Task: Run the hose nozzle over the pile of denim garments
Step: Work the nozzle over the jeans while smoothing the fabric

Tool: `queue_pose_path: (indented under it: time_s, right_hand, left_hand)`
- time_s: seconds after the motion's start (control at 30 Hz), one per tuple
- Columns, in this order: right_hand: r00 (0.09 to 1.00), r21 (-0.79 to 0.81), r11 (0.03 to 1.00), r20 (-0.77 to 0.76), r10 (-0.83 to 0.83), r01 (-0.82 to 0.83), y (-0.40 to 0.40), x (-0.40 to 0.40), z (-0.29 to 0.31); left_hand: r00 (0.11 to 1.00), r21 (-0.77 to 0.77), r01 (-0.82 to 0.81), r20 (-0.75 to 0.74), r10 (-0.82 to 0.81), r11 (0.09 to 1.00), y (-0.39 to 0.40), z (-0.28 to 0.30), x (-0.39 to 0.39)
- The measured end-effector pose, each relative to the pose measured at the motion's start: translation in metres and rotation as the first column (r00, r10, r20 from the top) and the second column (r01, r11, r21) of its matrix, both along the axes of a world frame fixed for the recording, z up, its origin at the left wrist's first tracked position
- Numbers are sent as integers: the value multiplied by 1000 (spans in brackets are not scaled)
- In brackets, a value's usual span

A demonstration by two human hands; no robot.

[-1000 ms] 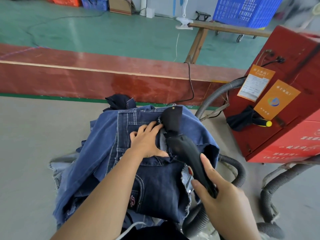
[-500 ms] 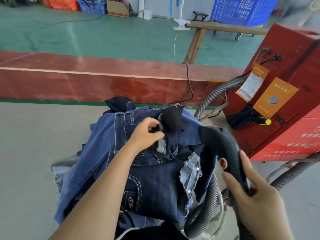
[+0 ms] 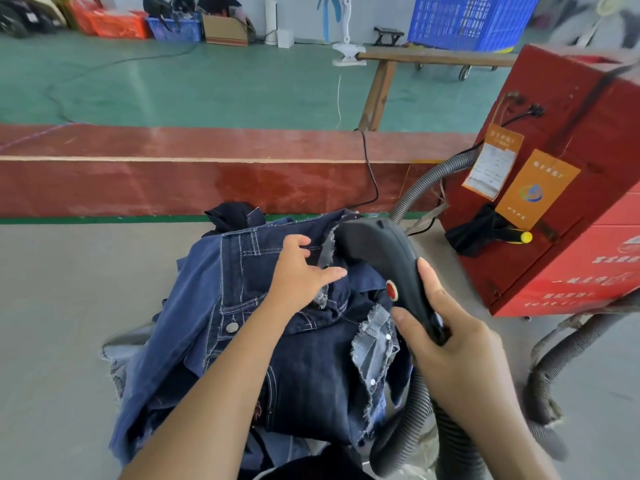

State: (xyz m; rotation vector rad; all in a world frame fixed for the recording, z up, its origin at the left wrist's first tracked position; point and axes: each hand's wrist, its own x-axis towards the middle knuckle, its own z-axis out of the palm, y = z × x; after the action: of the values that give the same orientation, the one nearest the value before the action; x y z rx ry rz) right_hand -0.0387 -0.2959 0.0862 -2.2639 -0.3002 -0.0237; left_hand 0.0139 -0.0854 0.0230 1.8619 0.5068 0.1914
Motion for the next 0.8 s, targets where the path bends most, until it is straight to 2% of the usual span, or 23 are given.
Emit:
queue_pose_path:
  time_s: [0.07, 0.13, 0.27, 0.4, 0.53, 0.7, 0.8]
  right_hand:
    - [1000, -7, 1000, -20, 15, -15, 4, 5, -2]
    - [1000, -7, 1000, -13, 0, 0, 5, 6, -3]
    - [1000, -28, 1000, 15, -14, 14, -2, 3, -2]
    - [1000, -45, 999, -8, 15, -16, -3, -4, -6]
    - [999, -58, 998, -41, 28, -30, 3, -10, -13]
    - [995, -91, 995, -95, 23, -31, 12, 9, -22]
    - [997, -21, 1000, -82, -12, 10, 12, 23, -19]
  left_hand:
    - [998, 71, -52, -29, 54, 996, -1, -10, -1]
    - [994, 61, -108, 3, 108, 992, 0, -14, 1]
    - [1000, 242, -8, 0, 9, 970, -6, -18, 3]
    - [996, 53, -88, 33, 86, 995, -6, -18, 6]
    - [994, -91, -15, 105, 24, 996, -5, -15, 3]
    - [997, -169, 55, 58, -46, 984, -1, -13, 2]
    - [997, -139, 79, 1, -80, 987, 0, -11, 2]
